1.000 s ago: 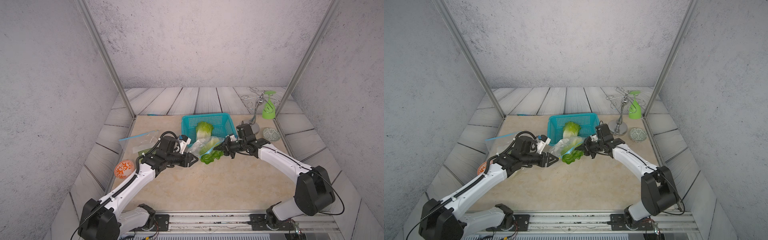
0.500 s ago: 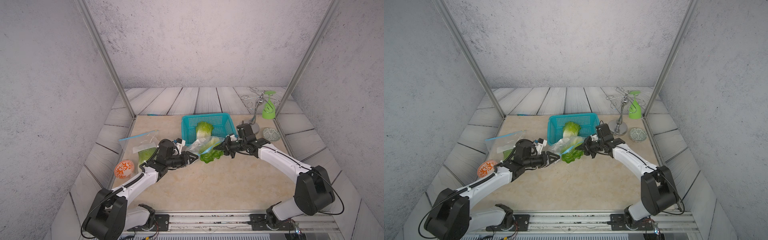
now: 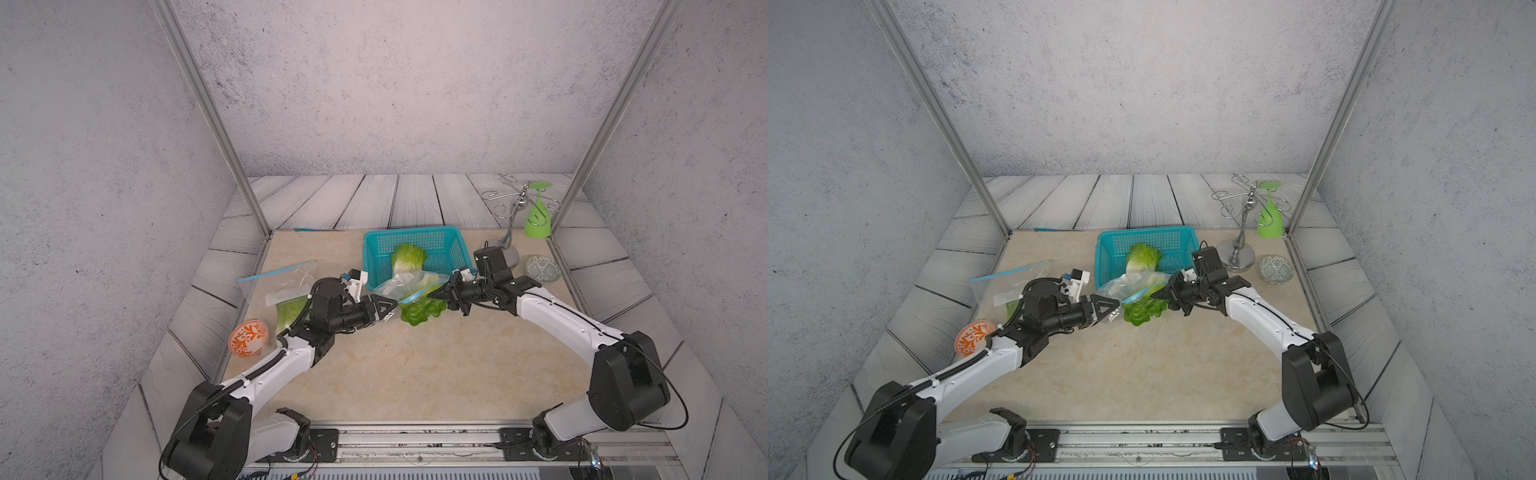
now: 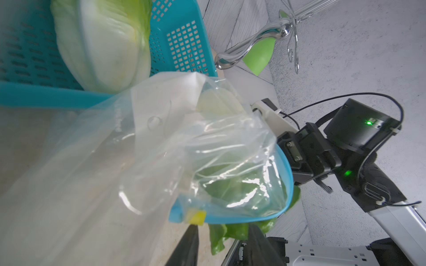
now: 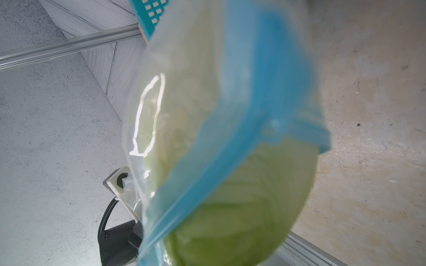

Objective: Put the chinese cabbages into a zipper bag and zip it
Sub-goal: Place the Chinese cabbage in the zipper food storage bag.

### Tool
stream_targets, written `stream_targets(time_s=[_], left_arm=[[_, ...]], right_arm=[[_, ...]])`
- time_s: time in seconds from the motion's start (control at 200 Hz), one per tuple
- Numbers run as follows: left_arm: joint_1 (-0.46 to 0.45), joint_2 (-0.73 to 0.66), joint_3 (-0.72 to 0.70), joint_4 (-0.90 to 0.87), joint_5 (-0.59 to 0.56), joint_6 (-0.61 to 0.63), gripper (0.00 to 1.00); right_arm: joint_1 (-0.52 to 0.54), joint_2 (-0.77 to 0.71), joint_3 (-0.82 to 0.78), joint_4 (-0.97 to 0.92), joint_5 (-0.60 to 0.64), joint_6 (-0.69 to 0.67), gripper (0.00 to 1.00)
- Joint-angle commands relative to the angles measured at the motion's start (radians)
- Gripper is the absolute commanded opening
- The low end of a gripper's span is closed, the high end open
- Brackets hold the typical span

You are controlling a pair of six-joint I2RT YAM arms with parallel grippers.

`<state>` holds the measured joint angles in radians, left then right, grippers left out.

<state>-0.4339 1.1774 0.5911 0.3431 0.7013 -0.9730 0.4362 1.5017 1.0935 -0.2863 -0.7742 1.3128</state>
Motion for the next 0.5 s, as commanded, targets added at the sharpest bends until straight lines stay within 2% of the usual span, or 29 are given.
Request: stream_targets(time_s=[0.0, 0.235, 0.35, 0.495], left_arm=[[0.007, -0.013, -0.032, 0.045, -0.002, -0.076, 0.39], [0.010, 0.072, 0.012, -0.037, 0.055, -0.027, 0.37], [0.011, 0.034, -0.009, -0.133, 0.004, 0.018, 0.39], [0.017, 0.052, -0.043, 0.011, -0.064, -0.050, 0.41]], right_arm=[[-0.002, 0.014, 0.001, 0.028, 0.002, 0.007, 0.00], [-0.002, 0.018, -0.007, 0.041, 0.006, 0.011, 0.00], [-0.002, 0.021, -0.009, 0.041, 0.006, 0.006, 0.00], [-0.001, 0.028, -0.017, 0.043, 0.004, 0.002, 0.00]])
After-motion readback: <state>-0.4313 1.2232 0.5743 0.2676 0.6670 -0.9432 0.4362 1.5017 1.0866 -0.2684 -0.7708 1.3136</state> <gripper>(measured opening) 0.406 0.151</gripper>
